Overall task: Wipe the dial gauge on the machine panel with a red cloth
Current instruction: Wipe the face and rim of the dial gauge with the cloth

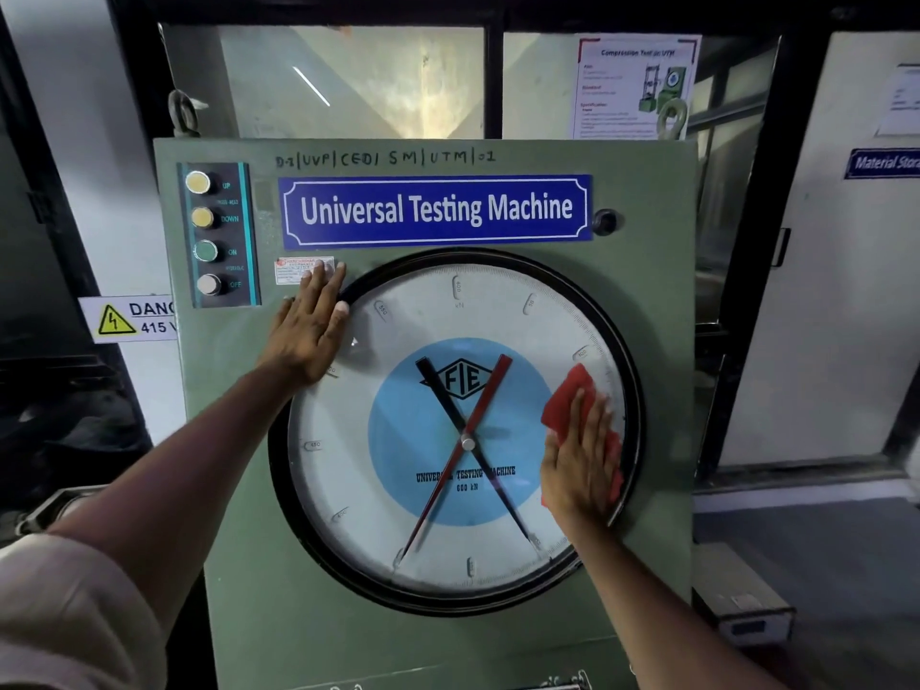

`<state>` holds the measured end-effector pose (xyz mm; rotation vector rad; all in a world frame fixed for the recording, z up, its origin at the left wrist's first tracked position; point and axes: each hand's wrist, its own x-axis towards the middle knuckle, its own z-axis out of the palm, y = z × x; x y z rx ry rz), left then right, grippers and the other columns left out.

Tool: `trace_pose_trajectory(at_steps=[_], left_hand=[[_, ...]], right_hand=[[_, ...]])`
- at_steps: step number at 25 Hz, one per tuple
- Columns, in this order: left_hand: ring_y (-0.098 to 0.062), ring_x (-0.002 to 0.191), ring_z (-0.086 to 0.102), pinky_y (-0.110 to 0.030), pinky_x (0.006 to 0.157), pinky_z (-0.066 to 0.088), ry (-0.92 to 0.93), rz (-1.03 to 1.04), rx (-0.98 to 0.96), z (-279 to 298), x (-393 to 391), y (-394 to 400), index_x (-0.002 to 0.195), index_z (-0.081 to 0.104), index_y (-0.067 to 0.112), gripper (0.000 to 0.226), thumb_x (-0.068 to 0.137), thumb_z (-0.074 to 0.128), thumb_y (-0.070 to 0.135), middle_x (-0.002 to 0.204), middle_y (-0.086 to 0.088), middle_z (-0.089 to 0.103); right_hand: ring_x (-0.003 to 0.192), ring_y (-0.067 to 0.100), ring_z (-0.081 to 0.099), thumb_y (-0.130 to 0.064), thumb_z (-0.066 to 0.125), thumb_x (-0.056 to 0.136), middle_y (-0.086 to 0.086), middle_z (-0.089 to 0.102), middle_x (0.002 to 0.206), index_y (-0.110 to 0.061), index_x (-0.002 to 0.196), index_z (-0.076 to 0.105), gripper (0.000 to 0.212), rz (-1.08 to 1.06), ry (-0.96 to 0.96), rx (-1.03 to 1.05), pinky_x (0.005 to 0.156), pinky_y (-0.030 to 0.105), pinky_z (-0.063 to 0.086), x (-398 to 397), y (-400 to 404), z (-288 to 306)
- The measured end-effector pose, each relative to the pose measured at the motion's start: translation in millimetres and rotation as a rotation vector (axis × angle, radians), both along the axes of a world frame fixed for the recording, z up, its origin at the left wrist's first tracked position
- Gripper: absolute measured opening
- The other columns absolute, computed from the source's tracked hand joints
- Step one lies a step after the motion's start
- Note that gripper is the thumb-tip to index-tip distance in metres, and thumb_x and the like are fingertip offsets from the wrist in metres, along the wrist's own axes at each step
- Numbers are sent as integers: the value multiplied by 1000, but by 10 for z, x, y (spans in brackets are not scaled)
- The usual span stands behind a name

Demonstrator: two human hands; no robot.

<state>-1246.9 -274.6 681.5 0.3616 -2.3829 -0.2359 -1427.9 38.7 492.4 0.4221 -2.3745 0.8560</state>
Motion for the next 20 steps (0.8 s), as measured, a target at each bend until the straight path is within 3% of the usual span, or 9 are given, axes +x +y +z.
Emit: trace_pose_trajectory(at_steps=[3, 7, 9, 11, 14, 16, 17, 19, 20], left_hand=[[-15, 162, -6, -45, 129, 2, -11, 13, -29, -8, -5, 14, 167, -2, 35, 64, 107, 12, 55, 176, 3, -5], [-16, 162, -9, -43, 129, 1, -37, 36, -69, 6, 9, 26, 166, -9, 31, 66, 108, 14, 54, 175, 1, -12], [-15, 162, -10, -44, 130, 1, -54, 42, -71, 26, 17, 34, 166, -9, 30, 66, 110, 16, 52, 175, 2, -14], [-14, 161, -10, -43, 130, 2, -78, 51, -68, 45, 33, 49, 166, -10, 29, 66, 110, 17, 51, 175, 3, -14], [-12, 161, -11, -42, 130, 0, -106, 59, -61, 76, 52, 87, 166, -10, 28, 68, 109, 17, 53, 175, 4, -14], [-13, 161, -10, -43, 130, 0, -113, 69, -57, 91, 55, 109, 166, -10, 27, 68, 109, 17, 52, 175, 2, -14], [-14, 161, -10, -44, 130, 0, -119, 75, -54, 95, 56, 115, 166, -10, 28, 68, 109, 17, 53, 175, 2, -14], [-14, 161, -11, -44, 130, 0, -131, 87, -46, 101, 47, 133, 166, -11, 28, 69, 109, 17, 53, 174, 2, -14], [-14, 161, -11, -43, 130, 0, -139, 91, -41, 106, 41, 141, 166, -11, 28, 69, 108, 17, 54, 174, 2, -14]], right_hand=[[160, 32, 5, -44, 26, 106, 12, -2, 173, -20, 163, -2, 68, -18, -56, 19, 125, 60, 18, 95, -16, -92], [160, 31, 5, -36, 43, 106, 12, 3, 174, -22, 165, 3, 73, -33, 15, 36, 123, 64, 14, 68, -160, 415], [160, 30, 10, -31, 48, 101, 12, 13, 173, -21, 166, 19, 72, -22, 126, 57, 122, 64, 13, 45, -224, 791], [152, 32, 30, -27, 57, 94, 12, 38, 163, -20, 157, 43, 65, -33, 241, 23, 120, 61, 20, 49, -260, 1121], [110, 35, 60, -39, 64, 97, 10, 68, 116, -16, 124, 71, 37, -28, 320, -64, 94, 48, 42, 17, -235, 1360], [89, 40, 68, -50, 59, 100, 16, 74, 95, -7, 104, 73, 45, 108, 209, -230, 72, 39, 42, 42, -229, 1427], [87, 42, 69, -53, 55, 101, 20, 75, 92, -5, 100, 73, 52, 188, 114, -341, 68, 36, 41, 81, -240, 1456], [98, 42, 69, -56, 40, 106, 24, 75, 101, -3, 103, 73, 62, 318, -172, -534, 75, 37, 45, 166, -261, 1554], [102, 40, 68, -54, 35, 108, 24, 74, 104, -3, 102, 73, 63, 378, -303, -535, 81, 38, 46, 201, -252, 1605]])
